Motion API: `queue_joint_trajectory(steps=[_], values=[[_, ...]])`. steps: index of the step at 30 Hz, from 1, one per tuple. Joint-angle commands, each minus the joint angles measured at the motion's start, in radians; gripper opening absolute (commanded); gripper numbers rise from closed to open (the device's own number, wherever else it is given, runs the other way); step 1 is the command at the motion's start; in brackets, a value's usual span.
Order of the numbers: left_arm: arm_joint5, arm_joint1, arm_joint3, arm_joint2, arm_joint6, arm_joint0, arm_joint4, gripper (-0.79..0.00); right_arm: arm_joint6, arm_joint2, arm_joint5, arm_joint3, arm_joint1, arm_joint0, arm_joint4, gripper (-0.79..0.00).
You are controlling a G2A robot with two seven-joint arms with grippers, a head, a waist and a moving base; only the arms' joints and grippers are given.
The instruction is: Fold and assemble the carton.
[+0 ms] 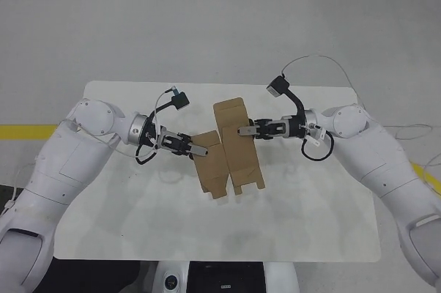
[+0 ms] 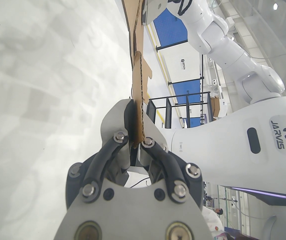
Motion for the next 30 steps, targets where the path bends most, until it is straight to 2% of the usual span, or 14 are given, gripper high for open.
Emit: queue_joint_trajectory(steps=[1, 3, 4, 5, 12, 17, 25, 30], values=[[-0.002, 0.002, 0.001, 0.004, 0.002, -0.002, -0.004, -0.785, -0.004, -0.009, -0.004, -0.004, 0.004, 0.002, 0.006, -0.785], [-0.006, 0.005, 0.001, 0.006, 0.006, -0.004, -0.013, -0.785, -0.009, -0.015, -0.009, -0.005, 0.007, 0.004, 0.017, -0.785], [-0.010, 0.006, 0.004, 0.003, 0.011, -0.005, -0.022, -0.366, -0.011, -0.018, -0.011, -0.005, 0.009, 0.005, 0.021, -0.785], [-0.013, 0.007, 0.006, 0.001, 0.013, -0.005, -0.033, 0.000, -0.014, -0.020, -0.014, -0.004, 0.011, 0.006, 0.026, -0.785], [-0.044, 0.016, 0.039, -0.046, 0.044, -0.007, -0.130, 0.000, -0.011, -0.015, -0.011, 0.040, 0.020, 0.008, 0.090, -0.785], [-0.091, 0.022, 0.061, -0.089, 0.091, 0.009, -0.159, 0.000, -0.009, 0.010, -0.008, 0.105, 0.011, 0.002, 0.169, -0.785], [-0.099, 0.018, 0.092, -0.116, 0.167, 0.029, -0.137, 0.000, -0.012, 0.029, -0.011, 0.212, -0.039, 0.011, 0.254, -0.785], [-0.095, 0.014, 0.069, -0.117, 0.205, 0.048, -0.101, 0.000, -0.084, 0.010, 0.008, 0.264, -0.084, 0.028, 0.228, -0.785]])
